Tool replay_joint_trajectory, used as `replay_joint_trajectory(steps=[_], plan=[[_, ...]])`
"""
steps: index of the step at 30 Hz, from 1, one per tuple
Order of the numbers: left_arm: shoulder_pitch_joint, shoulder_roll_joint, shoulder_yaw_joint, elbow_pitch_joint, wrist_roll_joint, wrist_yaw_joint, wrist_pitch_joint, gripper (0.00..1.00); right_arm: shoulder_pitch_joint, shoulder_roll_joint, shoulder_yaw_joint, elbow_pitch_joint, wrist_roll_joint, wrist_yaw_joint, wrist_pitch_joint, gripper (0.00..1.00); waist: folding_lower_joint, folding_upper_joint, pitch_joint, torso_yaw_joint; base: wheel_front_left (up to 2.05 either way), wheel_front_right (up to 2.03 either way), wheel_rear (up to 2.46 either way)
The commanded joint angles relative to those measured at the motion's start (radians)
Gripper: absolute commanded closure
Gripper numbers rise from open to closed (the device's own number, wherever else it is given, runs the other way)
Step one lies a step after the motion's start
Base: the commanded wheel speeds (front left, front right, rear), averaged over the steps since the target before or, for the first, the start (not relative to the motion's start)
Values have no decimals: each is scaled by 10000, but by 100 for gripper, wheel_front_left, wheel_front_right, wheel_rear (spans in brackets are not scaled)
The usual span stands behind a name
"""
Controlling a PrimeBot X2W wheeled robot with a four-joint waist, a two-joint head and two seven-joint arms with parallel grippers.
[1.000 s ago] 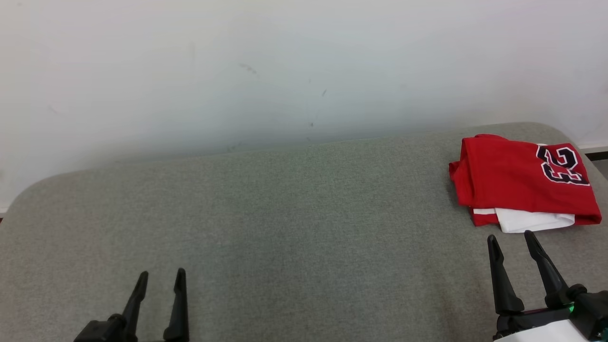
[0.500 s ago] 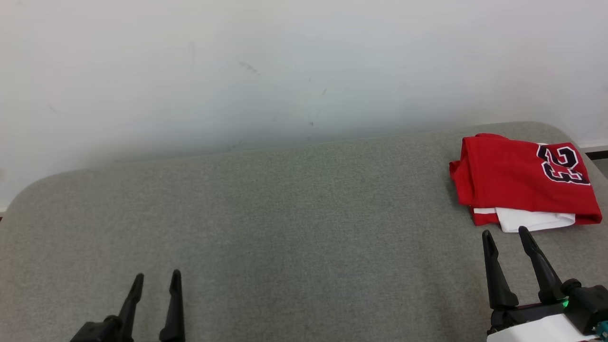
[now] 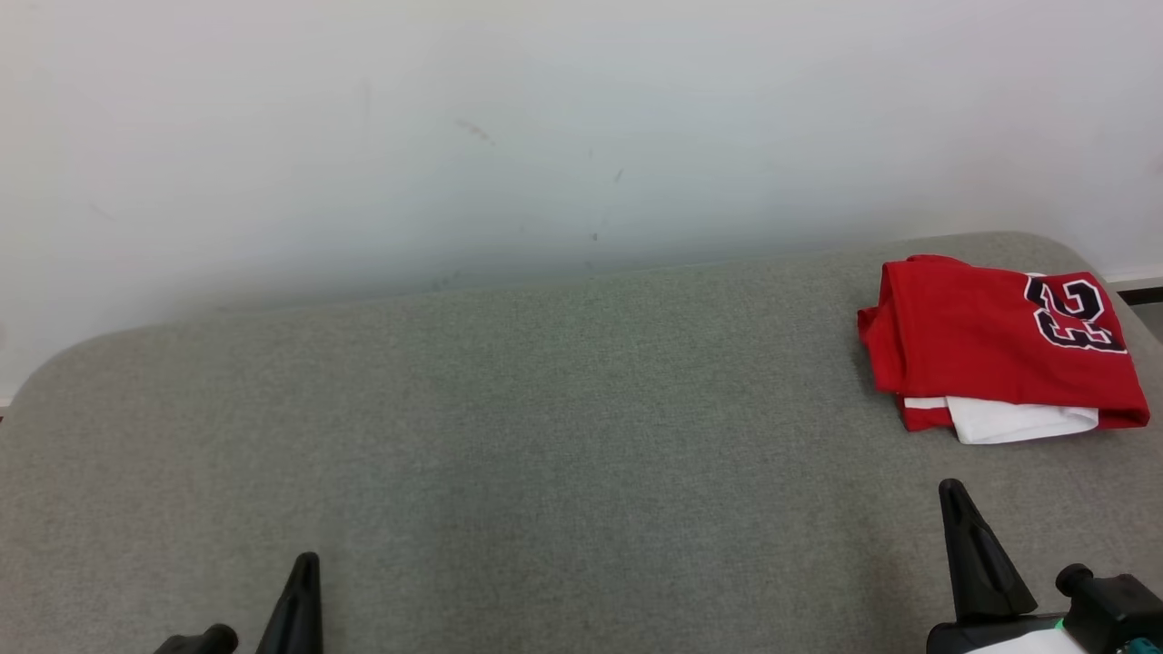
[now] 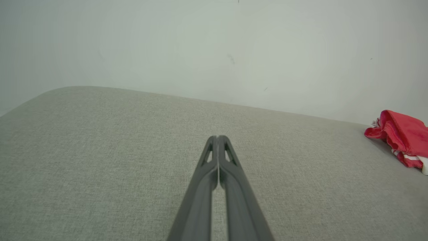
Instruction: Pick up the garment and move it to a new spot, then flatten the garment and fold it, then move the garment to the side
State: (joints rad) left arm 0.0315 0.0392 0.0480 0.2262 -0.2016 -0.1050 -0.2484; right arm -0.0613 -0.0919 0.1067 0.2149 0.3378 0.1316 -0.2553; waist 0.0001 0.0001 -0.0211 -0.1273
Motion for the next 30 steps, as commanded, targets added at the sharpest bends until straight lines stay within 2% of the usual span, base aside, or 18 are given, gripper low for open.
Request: replay_joint_trajectory(steps=[1, 15, 30], plan=[[-215, 45, 120, -61, -498, -13, 157, 100, -167, -20, -90, -135, 500, 1, 106, 100, 0, -1, 4, 23, 0, 0, 0], [-401, 62, 164, -89, -3087, -63, 759, 100, -248, 11, -437, -58, 2857, -1, 735, 100, 0, -1, 31, 166, 0, 0, 0], [-621, 80, 264, -50, -5396, -107, 1352, 100, -320, 60, -765, 7, 4970, -3, 1323, 100, 0, -1, 61, 320, 0, 0, 0]])
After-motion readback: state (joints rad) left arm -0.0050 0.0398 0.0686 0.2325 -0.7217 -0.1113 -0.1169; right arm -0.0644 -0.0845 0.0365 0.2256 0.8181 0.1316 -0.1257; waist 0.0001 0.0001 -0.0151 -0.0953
